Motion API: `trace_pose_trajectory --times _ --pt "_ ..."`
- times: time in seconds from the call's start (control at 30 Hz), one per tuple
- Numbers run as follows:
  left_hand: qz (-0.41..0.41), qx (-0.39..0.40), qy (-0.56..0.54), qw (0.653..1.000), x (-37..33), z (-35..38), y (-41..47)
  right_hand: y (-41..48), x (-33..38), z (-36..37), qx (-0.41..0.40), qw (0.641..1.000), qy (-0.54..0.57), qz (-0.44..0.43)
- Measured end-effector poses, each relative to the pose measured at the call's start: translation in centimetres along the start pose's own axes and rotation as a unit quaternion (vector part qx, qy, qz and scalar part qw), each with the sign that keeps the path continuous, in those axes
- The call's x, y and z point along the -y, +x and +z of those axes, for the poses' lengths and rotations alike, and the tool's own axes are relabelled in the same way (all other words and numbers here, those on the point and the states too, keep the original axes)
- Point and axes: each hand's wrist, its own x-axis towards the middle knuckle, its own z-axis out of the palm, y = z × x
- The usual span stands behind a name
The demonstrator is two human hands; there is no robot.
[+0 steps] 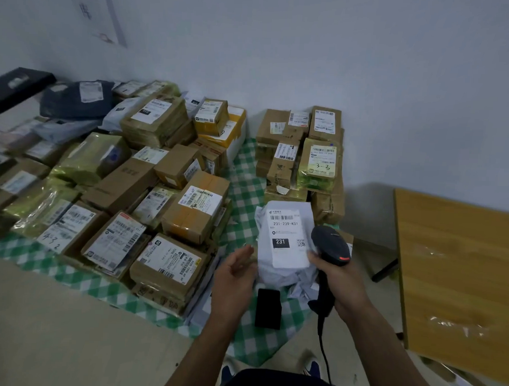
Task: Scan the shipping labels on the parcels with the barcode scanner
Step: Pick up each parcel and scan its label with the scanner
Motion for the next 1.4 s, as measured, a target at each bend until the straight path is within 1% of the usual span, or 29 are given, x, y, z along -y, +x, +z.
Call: trace_pose_trajectory --times 0.07,0.13,0.2,0.23,0.4,0.47,0.53,0.6,0.73,0.83,0.93,1.1,1.4 --pt "0.029 -0.015 0.006 0.999 -1.0 0.0 -0.2 -0.4 0.2 0.1 -0.023 1.0 0.0 -0.022" --pt "0.052 0.018 0.0 0.999 -2.0 0.4 -0.3 -0.8 0.6 0.2 -0.031 0.999 -0.004 -0.038" --pt "0.047 0.055 -0.023 0.997 -2.6 0.9 -0.2 -1.1 0.7 0.2 -0.026 0.999 -0.009 -0.043" --pt "0.041 0.06 -0.035 0.997 -2.7 1.2 -0.1 -1.2 0.8 0.2 -0.023 0.999 -0.012 -0.045" --pt "0.028 0.055 -0.076 0.995 -2.8 1.6 0.0 -2.3 2.1 0.2 0.006 0.998 -0.021 -0.051" --pt "0.039 0.042 -0.083 0.995 -2.7 1.5 0.1 -2.9 2.9 0.4 -0.004 0.996 -0.053 -0.071" --pt "0.056 0.02 -0.069 0.996 -2.7 1.5 0.4 -3.1 3.6 0.3 -0.027 0.987 -0.12 -0.1" --pt "0.067 0.002 -0.053 0.996 -2.5 1.6 0.9 -3.4 4.4 0.4 -0.026 0.98 -0.167 -0.109" --pt "0.062 -0.026 -0.034 0.997 -1.8 2.0 2.4 -4.0 5.9 1.1 0.045 0.973 -0.218 -0.058" --pt "0.069 -0.044 -0.009 0.997 -0.9 2.1 3.4 -4.4 6.4 1.9 0.096 0.969 -0.223 -0.034" --pt "0.072 -0.055 0.004 0.996 -0.3 2.3 3.9 -4.8 7.0 2.7 0.105 0.969 -0.221 -0.025" --pt "0.074 -0.076 0.01 0.994 0.4 2.3 4.3 -5.3 7.5 2.9 0.148 0.965 -0.216 -0.003" --pt "0.068 -0.085 0.03 0.994 0.9 2.1 4.4 -4.9 7.4 2.9 0.162 0.957 -0.241 -0.002"
